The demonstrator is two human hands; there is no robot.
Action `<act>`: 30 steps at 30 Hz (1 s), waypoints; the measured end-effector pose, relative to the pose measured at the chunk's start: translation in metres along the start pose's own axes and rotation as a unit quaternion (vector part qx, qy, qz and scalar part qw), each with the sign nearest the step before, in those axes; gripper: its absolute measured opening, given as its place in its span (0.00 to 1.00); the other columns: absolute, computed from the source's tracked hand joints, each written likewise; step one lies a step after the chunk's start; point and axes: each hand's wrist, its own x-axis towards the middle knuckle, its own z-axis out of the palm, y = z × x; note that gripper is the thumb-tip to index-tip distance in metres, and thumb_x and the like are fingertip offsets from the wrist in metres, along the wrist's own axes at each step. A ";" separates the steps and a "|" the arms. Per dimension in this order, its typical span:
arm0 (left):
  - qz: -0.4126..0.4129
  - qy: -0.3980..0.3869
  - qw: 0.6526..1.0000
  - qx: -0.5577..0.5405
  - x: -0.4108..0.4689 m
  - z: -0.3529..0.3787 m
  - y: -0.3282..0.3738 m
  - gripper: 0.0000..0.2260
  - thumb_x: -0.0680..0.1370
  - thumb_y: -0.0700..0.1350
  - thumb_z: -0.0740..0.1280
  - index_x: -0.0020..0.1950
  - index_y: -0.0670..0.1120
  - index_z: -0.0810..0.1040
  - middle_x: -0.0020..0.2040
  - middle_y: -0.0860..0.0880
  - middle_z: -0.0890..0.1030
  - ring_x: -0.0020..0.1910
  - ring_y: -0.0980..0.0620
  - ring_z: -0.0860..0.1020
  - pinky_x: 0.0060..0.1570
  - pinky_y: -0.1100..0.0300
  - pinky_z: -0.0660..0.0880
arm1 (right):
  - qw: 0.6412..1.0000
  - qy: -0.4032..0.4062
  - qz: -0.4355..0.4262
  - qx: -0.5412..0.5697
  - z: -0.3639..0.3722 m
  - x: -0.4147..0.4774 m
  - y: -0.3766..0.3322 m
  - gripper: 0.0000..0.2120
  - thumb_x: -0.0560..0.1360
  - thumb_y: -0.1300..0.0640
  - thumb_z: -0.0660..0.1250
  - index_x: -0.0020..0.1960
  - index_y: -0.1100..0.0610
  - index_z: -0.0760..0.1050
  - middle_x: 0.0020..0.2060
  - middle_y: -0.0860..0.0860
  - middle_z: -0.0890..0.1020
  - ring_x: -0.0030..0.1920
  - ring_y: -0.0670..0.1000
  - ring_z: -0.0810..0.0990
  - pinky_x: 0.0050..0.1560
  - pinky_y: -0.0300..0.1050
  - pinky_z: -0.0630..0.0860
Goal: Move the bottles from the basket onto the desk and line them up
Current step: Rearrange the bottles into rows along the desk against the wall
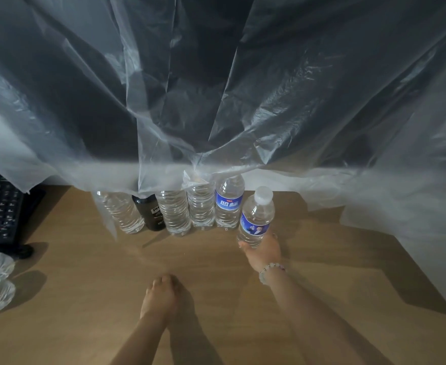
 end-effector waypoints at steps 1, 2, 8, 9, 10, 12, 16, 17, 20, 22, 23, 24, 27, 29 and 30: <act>0.001 0.002 1.000 0.001 0.001 0.001 -0.001 0.15 0.82 0.45 0.53 0.67 0.43 0.66 0.65 0.42 0.71 0.65 0.43 0.70 0.62 0.56 0.64 | 1.000 0.002 0.001 0.002 0.000 0.004 0.001 0.27 0.69 0.53 0.73 0.66 0.55 0.71 0.56 0.50 0.78 0.61 0.51 0.71 0.55 0.37 0.64; 0.001 0.002 1.000 0.003 0.002 0.002 -0.002 0.15 0.82 0.46 0.52 0.67 0.43 0.66 0.64 0.42 0.71 0.65 0.43 0.70 0.62 0.56 0.64 | 1.000 0.002 0.008 0.005 -0.001 0.006 0.000 0.27 0.69 0.53 0.73 0.66 0.55 0.70 0.56 0.50 0.78 0.62 0.51 0.71 0.55 0.37 0.64; -0.001 -0.020 1.000 0.003 0.010 0.002 -0.004 0.14 0.81 0.46 0.54 0.65 0.42 0.67 0.64 0.41 0.72 0.64 0.42 0.71 0.62 0.55 0.65 | 0.999 0.006 0.044 0.012 -0.005 0.026 -0.013 0.27 0.67 0.51 0.74 0.64 0.55 0.72 0.58 0.51 0.77 0.64 0.55 0.72 0.64 0.54 0.72; -0.001 -0.022 1.000 0.001 0.010 0.001 -0.005 0.14 0.81 0.46 0.54 0.65 0.42 0.68 0.64 0.41 0.72 0.64 0.42 0.71 0.62 0.55 0.65 | 0.999 0.008 0.043 0.016 -0.004 0.030 -0.014 0.27 0.67 0.51 0.74 0.63 0.55 0.72 0.57 0.51 0.77 0.64 0.56 0.72 0.63 0.55 0.72; -0.001 -0.024 1.000 -0.001 0.011 0.001 -0.005 0.14 0.81 0.46 0.54 0.64 0.42 0.68 0.64 0.41 0.72 0.64 0.42 0.71 0.62 0.55 0.66 | 0.999 0.013 0.042 0.011 -0.003 0.035 -0.014 0.26 0.67 0.52 0.74 0.63 0.55 0.73 0.56 0.51 0.78 0.64 0.56 0.73 0.63 0.55 0.72; 0.002 -0.030 1.000 0.001 0.012 0.000 -0.005 0.14 0.81 0.46 0.54 0.64 0.41 0.68 0.64 0.41 0.72 0.64 0.41 0.71 0.61 0.55 0.66 | 0.999 0.018 0.040 -0.001 -0.001 0.042 -0.018 0.26 0.66 0.52 0.75 0.62 0.55 0.73 0.56 0.51 0.79 0.64 0.57 0.73 0.63 0.56 0.72; 0.006 -0.032 0.999 0.002 0.014 -0.002 -0.005 0.15 0.81 0.46 0.54 0.65 0.42 0.68 0.64 0.41 0.72 0.64 0.42 0.71 0.61 0.56 0.66 | 0.998 0.020 0.061 0.023 0.002 0.052 -0.021 0.29 0.64 0.52 0.76 0.62 0.55 0.71 0.57 0.53 0.78 0.62 0.55 0.75 0.60 0.55 0.75; 0.007 -0.031 0.999 0.002 0.013 -0.002 -0.005 0.15 0.81 0.46 0.55 0.65 0.42 0.68 0.64 0.41 0.72 0.64 0.42 0.71 0.61 0.56 0.65 | 0.997 0.021 0.060 0.030 0.001 0.053 -0.024 0.29 0.64 0.52 0.76 0.62 0.55 0.71 0.57 0.53 0.78 0.60 0.55 0.76 0.59 0.54 0.76; 0.009 -0.029 1.000 -0.004 0.013 -0.002 -0.005 0.15 0.81 0.46 0.55 0.65 0.43 0.69 0.64 0.42 0.72 0.64 0.42 0.71 0.61 0.57 0.65 | 0.997 0.022 0.065 0.034 -0.004 0.051 -0.033 0.28 0.67 0.55 0.75 0.64 0.57 0.70 0.58 0.54 0.74 0.59 0.55 0.76 0.59 0.50 0.75; 0.011 -0.026 1.000 -0.008 0.013 -0.001 -0.005 0.14 0.81 0.46 0.55 0.65 0.44 0.69 0.64 0.42 0.72 0.64 0.43 0.71 0.61 0.57 0.65 | 0.997 0.025 0.068 0.031 -0.006 0.053 -0.034 0.28 0.69 0.57 0.74 0.65 0.58 0.68 0.60 0.55 0.72 0.60 0.56 0.75 0.59 0.48 0.73; 0.011 -0.025 1.000 -0.008 0.013 -0.001 -0.005 0.14 0.81 0.46 0.56 0.65 0.44 0.69 0.64 0.42 0.72 0.64 0.43 0.71 0.62 0.57 0.65 | 0.997 0.025 0.062 0.027 -0.006 0.054 -0.033 0.28 0.69 0.57 0.74 0.65 0.58 0.68 0.60 0.56 0.72 0.60 0.56 0.75 0.59 0.48 0.73; 0.011 -0.025 1.000 -0.011 0.013 -0.001 -0.005 0.14 0.80 0.46 0.56 0.65 0.44 0.69 0.64 0.42 0.72 0.64 0.42 0.71 0.62 0.57 0.66 | 0.998 0.023 0.059 0.024 -0.006 0.053 -0.034 0.28 0.69 0.56 0.74 0.65 0.59 0.68 0.61 0.56 0.71 0.60 0.56 0.75 0.58 0.47 0.73; 0.008 -0.024 1.000 -0.017 0.012 0.000 -0.005 0.14 0.80 0.45 0.56 0.65 0.44 0.69 0.64 0.42 0.72 0.64 0.42 0.71 0.62 0.56 0.66 | 0.998 0.018 0.058 0.027 -0.006 0.054 -0.032 0.28 0.68 0.55 0.75 0.65 0.58 0.68 0.60 0.55 0.72 0.58 0.56 0.76 0.55 0.45 0.73; 0.010 -0.021 1.000 -0.009 0.011 0.000 -0.006 0.15 0.80 0.45 0.55 0.66 0.45 0.68 0.65 0.43 0.71 0.65 0.44 0.70 0.62 0.57 0.65 | 0.999 0.012 0.051 0.016 -0.006 0.054 -0.031 0.30 0.67 0.53 0.75 0.64 0.57 0.68 0.60 0.55 0.74 0.56 0.54 0.77 0.50 0.43 0.72; 0.011 -0.018 1.000 -0.008 0.011 0.000 -0.006 0.15 0.80 0.45 0.55 0.66 0.45 0.68 0.65 0.44 0.71 0.65 0.45 0.70 0.62 0.58 0.65 | 0.998 0.009 0.052 0.015 -0.008 0.053 -0.032 0.31 0.66 0.52 0.76 0.64 0.57 0.67 0.60 0.55 0.74 0.55 0.54 0.77 0.48 0.42 0.71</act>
